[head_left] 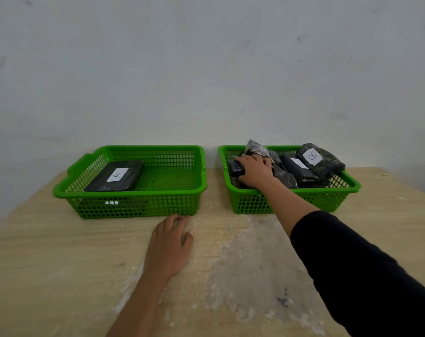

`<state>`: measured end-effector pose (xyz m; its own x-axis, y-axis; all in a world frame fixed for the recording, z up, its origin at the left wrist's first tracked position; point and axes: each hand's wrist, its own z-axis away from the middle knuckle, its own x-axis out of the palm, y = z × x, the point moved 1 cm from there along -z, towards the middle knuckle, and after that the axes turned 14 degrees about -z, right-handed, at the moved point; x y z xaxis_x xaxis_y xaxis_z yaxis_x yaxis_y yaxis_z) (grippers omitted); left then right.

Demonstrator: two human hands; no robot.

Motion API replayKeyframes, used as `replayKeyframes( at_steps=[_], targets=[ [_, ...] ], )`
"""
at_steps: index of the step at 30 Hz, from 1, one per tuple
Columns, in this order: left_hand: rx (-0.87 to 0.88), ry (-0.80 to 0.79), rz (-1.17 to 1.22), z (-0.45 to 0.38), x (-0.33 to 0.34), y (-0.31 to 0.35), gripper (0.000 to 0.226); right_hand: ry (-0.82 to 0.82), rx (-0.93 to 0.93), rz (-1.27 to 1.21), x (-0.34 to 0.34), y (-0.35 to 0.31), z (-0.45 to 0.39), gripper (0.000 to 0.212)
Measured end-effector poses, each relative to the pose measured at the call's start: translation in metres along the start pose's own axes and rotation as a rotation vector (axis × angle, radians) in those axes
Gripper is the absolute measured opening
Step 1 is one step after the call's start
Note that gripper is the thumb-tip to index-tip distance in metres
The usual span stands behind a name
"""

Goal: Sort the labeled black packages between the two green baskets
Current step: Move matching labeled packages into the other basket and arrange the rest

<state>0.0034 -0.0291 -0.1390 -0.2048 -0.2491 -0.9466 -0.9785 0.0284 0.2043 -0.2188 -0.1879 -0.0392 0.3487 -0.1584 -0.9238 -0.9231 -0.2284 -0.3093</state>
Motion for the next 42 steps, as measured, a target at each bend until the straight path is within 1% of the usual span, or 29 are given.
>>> replayKeyframes(
  at_steps=[1, 4, 6, 9, 11, 13, 16, 17, 19, 21, 22, 23, 24, 27, 28, 29, 32, 36, 40, 42],
  targets=[
    [0.001, 0.004, 0.002, 0.000, 0.000, 0.000, 0.047, -0.019, 0.021, 0.024, 0.002, 0.002, -0.001, 0.061],
    [0.001, 0.002, 0.009, 0.000, -0.001, 0.000, 0.046, 0.087, 0.038, -0.058, 0.002, 0.007, -0.003, 0.056],
    [0.004, 0.008, 0.003, 0.001, -0.001, 0.000, 0.046, 0.173, 0.065, -0.225, -0.004, 0.009, -0.002, 0.056],
    [0.006, 0.014, -0.004, -0.001, -0.001, 0.001, 0.046, 0.345, 0.134, -0.546, -0.016, 0.015, 0.000, 0.062],
    [0.006, 0.022, -0.009, -0.001, 0.000, 0.001, 0.046, 0.403, 0.147, -0.660, -0.023, 0.018, 0.003, 0.066],
    [0.002, 0.024, -0.004, -0.001, 0.001, 0.001, 0.046, 0.347, 0.054, -0.616, -0.028, 0.018, 0.009, 0.066],
    [0.006, 0.020, 0.001, -0.002, 0.002, 0.000, 0.046, 0.121, -0.183, -0.538, -0.027, 0.017, 0.022, 0.068],
    [0.008, 0.015, 0.002, -0.002, 0.003, 0.000, 0.046, 0.038, -0.230, -0.560, -0.027, 0.016, 0.028, 0.064],
    [0.006, 0.012, 0.007, -0.002, 0.002, 0.000, 0.046, -0.076, -0.259, -0.627, -0.029, 0.014, 0.038, 0.045],
    [0.008, 0.008, 0.004, -0.002, 0.002, 0.000, 0.047, -0.058, -0.281, -0.624, -0.030, 0.014, 0.044, 0.027],
    [0.010, 0.008, 0.001, -0.002, 0.002, 0.000, 0.047, -0.031, -0.278, -0.617, -0.030, 0.014, 0.046, 0.025],
    [0.012, 0.006, -0.001, -0.001, 0.001, 0.001, 0.047, -0.018, -0.257, -0.617, -0.030, 0.014, 0.047, 0.028],
    [0.014, 0.001, 0.000, 0.000, 0.001, 0.001, 0.047, -0.017, -0.219, -0.621, -0.030, 0.014, 0.049, 0.038],
    [0.021, -0.002, -0.008, 0.002, 0.000, 0.001, 0.047, -0.059, -0.097, -0.562, -0.027, 0.017, 0.048, 0.087],
    [0.026, -0.007, -0.012, 0.002, 0.000, 0.001, 0.047, -0.080, -0.069, -0.557, -0.027, 0.018, 0.046, 0.098],
    [0.030, -0.014, -0.016, 0.003, 0.000, 0.001, 0.047, -0.107, -0.047, -0.571, -0.026, 0.019, 0.045, 0.104],
    [0.046, -0.052, -0.032, 0.003, -0.001, -0.001, 0.048, -0.209, 0.011, -0.594, -0.024, 0.020, 0.040, 0.104],
    [0.090, -0.119, 0.000, 0.005, -0.006, -0.012, 0.052, -0.167, 0.049, -0.682, -0.019, 0.020, 0.032, 0.103],
    [0.004, -0.135, -0.032, 0.013, -0.014, -0.041, 0.054, -0.211, 0.088, -0.746, -0.020, 0.023, 0.023, 0.097],
    [-0.040, -0.138, -0.053, 0.015, -0.018, -0.054, 0.055, -0.225, 0.112, -0.736, -0.021, 0.023, 0.021, 0.094]
  ],
)
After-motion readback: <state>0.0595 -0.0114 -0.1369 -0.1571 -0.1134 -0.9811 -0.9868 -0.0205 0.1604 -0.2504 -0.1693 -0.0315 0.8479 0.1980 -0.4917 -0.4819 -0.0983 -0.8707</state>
